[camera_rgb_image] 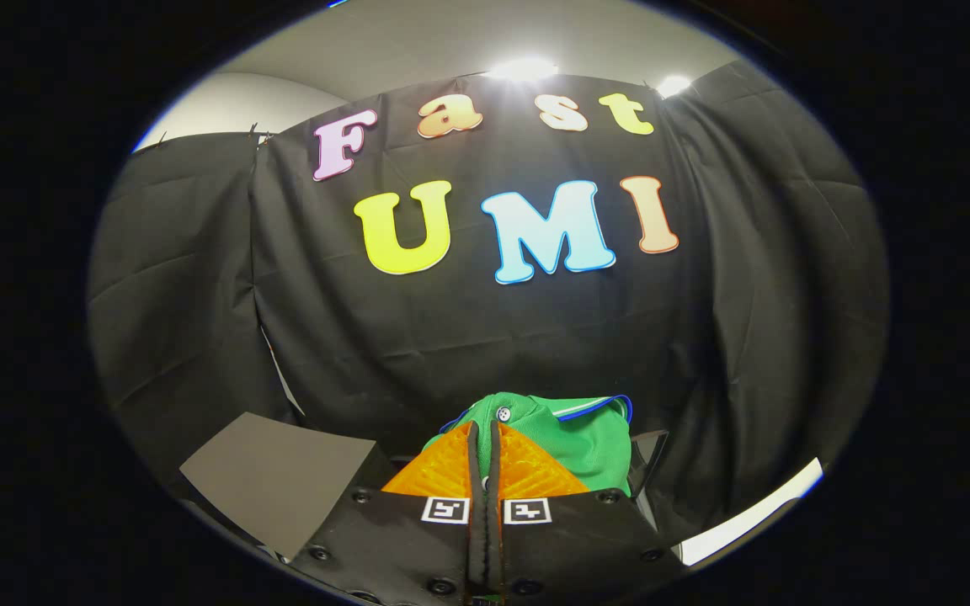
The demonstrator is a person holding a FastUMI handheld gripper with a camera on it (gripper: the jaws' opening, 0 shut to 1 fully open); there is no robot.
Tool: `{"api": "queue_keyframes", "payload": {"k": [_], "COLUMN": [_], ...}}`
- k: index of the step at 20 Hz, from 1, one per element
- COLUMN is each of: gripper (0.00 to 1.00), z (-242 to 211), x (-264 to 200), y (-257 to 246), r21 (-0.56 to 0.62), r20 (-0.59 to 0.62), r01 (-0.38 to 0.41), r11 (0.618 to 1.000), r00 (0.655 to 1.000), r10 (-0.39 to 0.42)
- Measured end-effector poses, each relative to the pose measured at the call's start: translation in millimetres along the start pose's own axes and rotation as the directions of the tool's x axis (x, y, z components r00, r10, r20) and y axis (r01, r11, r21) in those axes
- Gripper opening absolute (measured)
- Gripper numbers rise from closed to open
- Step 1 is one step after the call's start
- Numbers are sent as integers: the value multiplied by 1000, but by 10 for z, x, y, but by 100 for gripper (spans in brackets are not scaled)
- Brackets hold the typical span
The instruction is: Put the clothes into the washing machine and then close the washing machine lid.
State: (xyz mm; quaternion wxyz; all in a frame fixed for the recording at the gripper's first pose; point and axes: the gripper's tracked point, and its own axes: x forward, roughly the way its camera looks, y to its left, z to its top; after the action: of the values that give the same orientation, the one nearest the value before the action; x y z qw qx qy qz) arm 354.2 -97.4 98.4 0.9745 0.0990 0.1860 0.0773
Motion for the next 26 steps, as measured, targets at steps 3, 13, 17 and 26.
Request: {"api": "queue_keyframes", "payload": {"k": [3, 13, 17, 26], "gripper": [1, 1, 1, 1], "z": [-164, -831, -1073, -1492], "x": [93, 357, 432, 533], "y": [-50, -114, -107, -155], "r21": [-5, -19, -20, -29], "r20": [-26, -127, -170, -226], "r01": [0, -30, -48, -47], "r11": [1000, 999, 999, 998], "r00": [1000, 992, 984, 973], "r10": [0, 28, 44, 39]}}
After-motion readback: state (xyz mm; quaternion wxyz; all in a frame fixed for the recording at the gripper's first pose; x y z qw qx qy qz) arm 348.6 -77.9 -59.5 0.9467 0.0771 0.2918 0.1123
